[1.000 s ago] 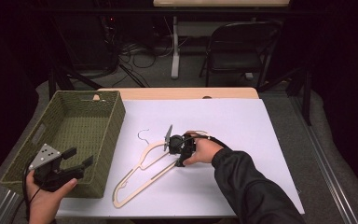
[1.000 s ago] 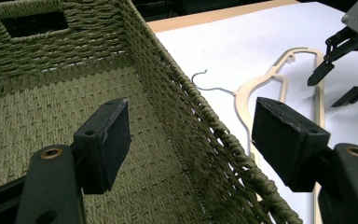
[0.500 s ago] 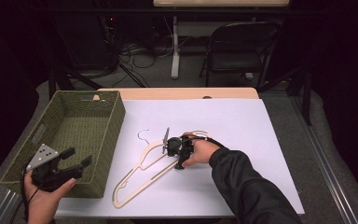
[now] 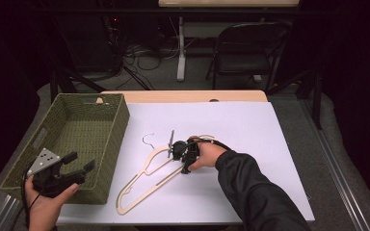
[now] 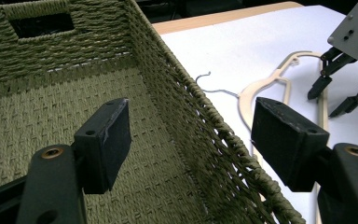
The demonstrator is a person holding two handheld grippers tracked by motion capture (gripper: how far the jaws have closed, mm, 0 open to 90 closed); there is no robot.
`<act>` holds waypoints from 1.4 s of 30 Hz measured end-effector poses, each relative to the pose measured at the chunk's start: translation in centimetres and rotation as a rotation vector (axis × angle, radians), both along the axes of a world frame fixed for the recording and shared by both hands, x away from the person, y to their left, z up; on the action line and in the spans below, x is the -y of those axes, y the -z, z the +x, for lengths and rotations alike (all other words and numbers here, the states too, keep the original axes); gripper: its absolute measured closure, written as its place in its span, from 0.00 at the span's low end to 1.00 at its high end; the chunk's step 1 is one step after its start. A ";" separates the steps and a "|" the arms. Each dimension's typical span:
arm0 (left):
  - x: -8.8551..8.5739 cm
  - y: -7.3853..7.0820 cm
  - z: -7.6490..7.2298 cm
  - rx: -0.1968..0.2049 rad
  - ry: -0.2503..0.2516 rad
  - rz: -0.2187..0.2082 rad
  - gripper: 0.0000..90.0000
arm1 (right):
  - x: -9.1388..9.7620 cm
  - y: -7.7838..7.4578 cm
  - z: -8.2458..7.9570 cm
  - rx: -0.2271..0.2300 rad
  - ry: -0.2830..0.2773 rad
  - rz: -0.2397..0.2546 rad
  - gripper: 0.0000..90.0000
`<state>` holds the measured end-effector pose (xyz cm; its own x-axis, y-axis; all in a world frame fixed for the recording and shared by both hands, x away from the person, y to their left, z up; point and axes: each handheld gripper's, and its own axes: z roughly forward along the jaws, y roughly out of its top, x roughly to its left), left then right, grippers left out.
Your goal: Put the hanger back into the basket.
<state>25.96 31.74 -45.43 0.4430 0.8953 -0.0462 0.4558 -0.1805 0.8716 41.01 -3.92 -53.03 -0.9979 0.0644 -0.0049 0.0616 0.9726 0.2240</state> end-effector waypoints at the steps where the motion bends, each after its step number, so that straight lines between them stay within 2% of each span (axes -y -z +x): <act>1: 0.0 0.0 0.0 0.000 0.000 0.000 0.31 | -0.1 -0.1 0.0 -0.005 -0.005 -0.014 0.65; 3: 0.0 0.0 0.0 0.001 -0.002 0.001 0.31 | -0.1 -0.1 -0.2 0.000 -0.013 -0.027 0.67; 4: -0.1 -0.1 -0.1 0.004 -0.003 -0.002 0.31 | -0.4 -0.2 -0.6 0.009 -0.051 -0.073 0.71; 5: -0.1 -0.1 -0.1 0.004 -0.003 -0.002 0.31 | -0.4 -0.2 -0.6 0.009 -0.051 -0.073 0.71; 6: -0.2 -0.1 -0.1 0.006 -0.005 -0.004 0.31 | -0.4 -0.2 -1.1 0.002 -0.094 -0.114 0.76; 7: -0.2 -0.1 -0.2 0.005 -0.004 -0.003 0.31 | -0.4 -0.2 -1.1 0.002 -0.094 -0.114 0.76; 9: -0.3 -0.2 -0.3 0.007 -0.009 -0.003 0.31 | -0.2 -0.3 -1.4 -0.014 -0.125 -0.139 0.84; 10: -0.3 -0.2 -0.3 0.007 -0.009 -0.003 0.31 | -0.2 -0.3 -1.4 -0.014 -0.125 -0.139 0.84; 11: -0.3 -0.2 -0.3 0.008 -0.011 -0.004 0.31 | 0.1 -0.3 -1.6 -0.020 -0.142 -0.143 0.88; 14: -0.4 -0.2 -0.4 0.010 -0.016 -0.005 0.32 | 0.5 -0.3 -1.6 -0.040 -0.126 -0.134 0.88; 16: -0.4 -0.2 -0.4 0.010 -0.018 -0.005 0.32 | 0.9 -0.3 -1.5 -0.042 -0.129 -0.118 0.89; 21: -0.2 -0.2 -0.3 0.008 -0.013 0.000 0.32 | 0.9 -0.3 -1.7 -0.031 -0.129 -0.119 0.89; 26: 0.2 -0.3 -0.3 0.015 0.000 0.000 0.32 | 1.3 -0.6 -2.1 0.017 -0.133 -0.099 0.89; 33: 1.3 -0.5 -0.4 0.022 0.035 0.008 0.34 | 2.4 -0.8 -3.0 0.068 -0.142 -0.104 0.89; 34: 1.9 -0.5 -0.4 0.025 0.057 0.009 0.34 | 2.8 -1.0 -3.4 0.083 -0.141 -0.104 0.89; 36: 2.3 -0.6 -0.4 0.025 0.068 0.010 0.34 | 3.2 -1.1 -3.8 0.100 -0.143 -0.100 0.89; 37: 3.2 -0.6 -0.3 0.025 0.095 0.017 0.34 | 3.4 -1.3 -4.1 0.118 -0.151 -0.105 0.89; 38: 3.2 -0.6 -0.3 0.025 0.095 0.017 0.34 | 3.4 -1.3 -4.1 0.118 -0.151 -0.105 0.89; 40: 4.7 -0.5 -0.2 0.018 0.142 0.028 0.34 | 3.8 -1.7 -4.9 0.171 -0.165 -0.099 0.89; 41: 4.7 -0.5 -0.2 0.018 0.142 0.028 0.34 | 3.8 -1.7 -4.9 0.171 -0.165 -0.099 0.89; 42: 5.9 -0.3 -0.1 0.008 0.178 0.025 0.34 | 4.1 -1.9 -5.5 0.196 -0.168 -0.102 0.89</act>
